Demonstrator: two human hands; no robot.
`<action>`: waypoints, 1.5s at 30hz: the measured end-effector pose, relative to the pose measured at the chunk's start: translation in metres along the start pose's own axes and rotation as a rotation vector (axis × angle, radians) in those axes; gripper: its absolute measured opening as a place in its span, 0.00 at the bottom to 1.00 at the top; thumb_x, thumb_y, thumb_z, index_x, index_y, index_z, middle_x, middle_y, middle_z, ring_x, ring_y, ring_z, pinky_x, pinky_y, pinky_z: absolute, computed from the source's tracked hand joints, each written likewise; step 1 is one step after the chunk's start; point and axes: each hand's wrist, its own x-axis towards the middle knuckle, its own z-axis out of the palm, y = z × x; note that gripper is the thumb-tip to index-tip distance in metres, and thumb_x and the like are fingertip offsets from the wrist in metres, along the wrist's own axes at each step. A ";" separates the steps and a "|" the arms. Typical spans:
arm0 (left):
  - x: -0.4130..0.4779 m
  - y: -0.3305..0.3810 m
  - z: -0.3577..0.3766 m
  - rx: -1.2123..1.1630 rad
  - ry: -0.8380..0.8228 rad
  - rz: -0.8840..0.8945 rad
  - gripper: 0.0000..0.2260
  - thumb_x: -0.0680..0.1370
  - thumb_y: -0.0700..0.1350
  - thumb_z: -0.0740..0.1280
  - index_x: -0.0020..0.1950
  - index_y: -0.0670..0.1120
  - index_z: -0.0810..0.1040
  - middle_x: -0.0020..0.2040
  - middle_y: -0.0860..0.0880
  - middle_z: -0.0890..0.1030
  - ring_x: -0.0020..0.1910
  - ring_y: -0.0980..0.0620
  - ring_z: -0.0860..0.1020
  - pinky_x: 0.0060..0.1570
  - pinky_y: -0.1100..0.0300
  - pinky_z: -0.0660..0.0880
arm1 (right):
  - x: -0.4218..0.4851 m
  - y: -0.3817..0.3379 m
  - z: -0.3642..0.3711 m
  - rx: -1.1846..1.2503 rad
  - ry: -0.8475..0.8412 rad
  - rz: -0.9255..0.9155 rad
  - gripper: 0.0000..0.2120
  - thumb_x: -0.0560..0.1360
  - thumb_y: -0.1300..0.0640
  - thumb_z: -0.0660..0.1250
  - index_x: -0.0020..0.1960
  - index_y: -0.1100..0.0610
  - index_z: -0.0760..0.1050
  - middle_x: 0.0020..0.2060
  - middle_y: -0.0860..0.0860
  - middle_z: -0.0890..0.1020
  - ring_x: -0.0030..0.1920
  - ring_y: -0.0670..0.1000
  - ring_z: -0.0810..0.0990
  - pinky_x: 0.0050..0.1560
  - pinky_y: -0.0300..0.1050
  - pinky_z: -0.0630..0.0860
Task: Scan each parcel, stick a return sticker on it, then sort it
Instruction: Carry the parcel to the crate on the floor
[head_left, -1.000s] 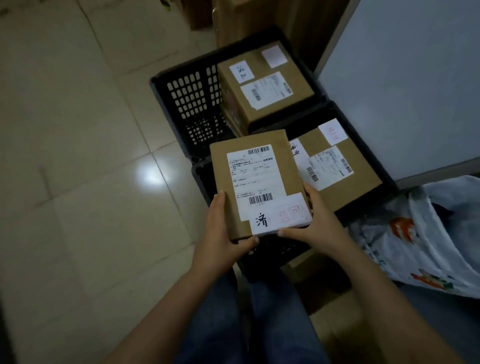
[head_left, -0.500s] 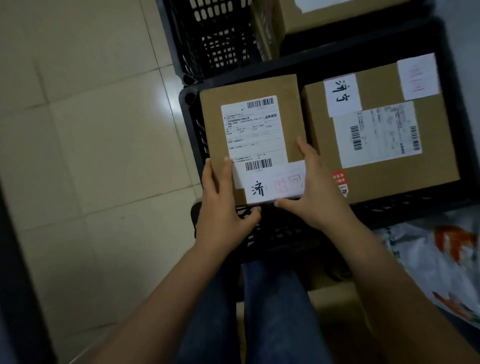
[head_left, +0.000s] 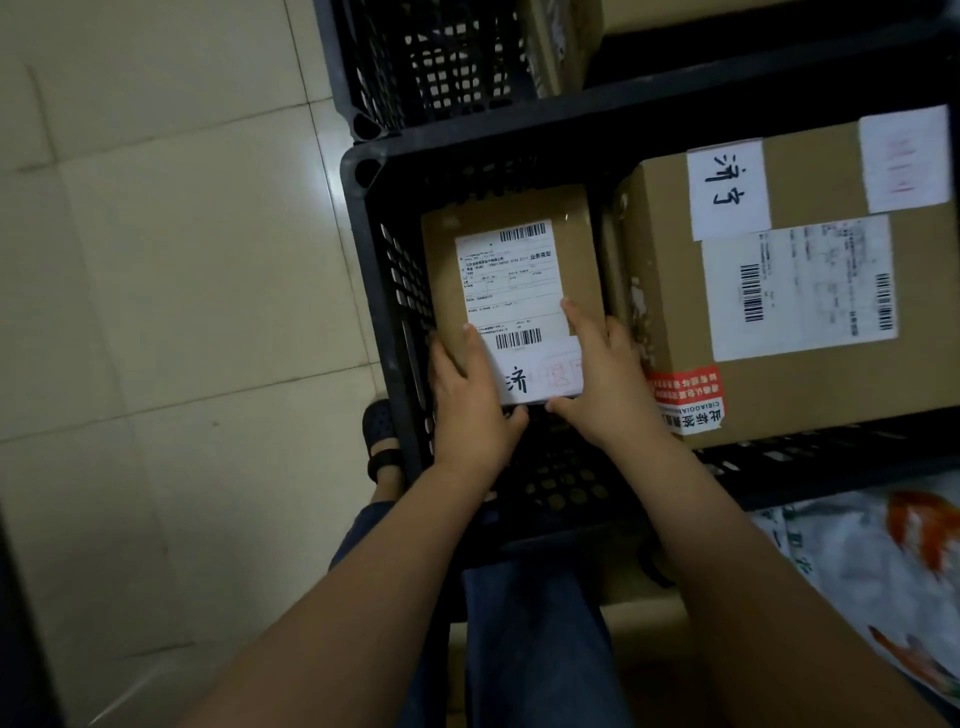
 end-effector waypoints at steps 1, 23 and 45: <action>0.005 -0.001 0.004 -0.004 -0.012 -0.011 0.48 0.73 0.46 0.73 0.79 0.46 0.39 0.77 0.40 0.37 0.77 0.42 0.46 0.73 0.51 0.54 | 0.005 0.002 0.003 0.004 0.001 0.011 0.49 0.67 0.62 0.76 0.78 0.45 0.50 0.69 0.57 0.60 0.69 0.59 0.64 0.67 0.56 0.69; 0.014 0.006 -0.010 0.181 -0.077 0.133 0.37 0.75 0.42 0.70 0.78 0.43 0.52 0.78 0.42 0.52 0.77 0.44 0.48 0.74 0.54 0.50 | 0.003 -0.015 0.008 -0.240 0.018 0.014 0.35 0.74 0.64 0.68 0.76 0.52 0.57 0.73 0.56 0.58 0.70 0.58 0.61 0.65 0.51 0.68; -0.103 0.023 -0.465 0.212 0.836 0.833 0.20 0.70 0.42 0.75 0.61 0.44 0.76 0.53 0.47 0.77 0.53 0.45 0.75 0.54 0.53 0.71 | -0.151 -0.430 -0.139 -0.162 0.752 -0.640 0.13 0.73 0.60 0.71 0.57 0.58 0.75 0.52 0.53 0.75 0.53 0.52 0.74 0.52 0.39 0.65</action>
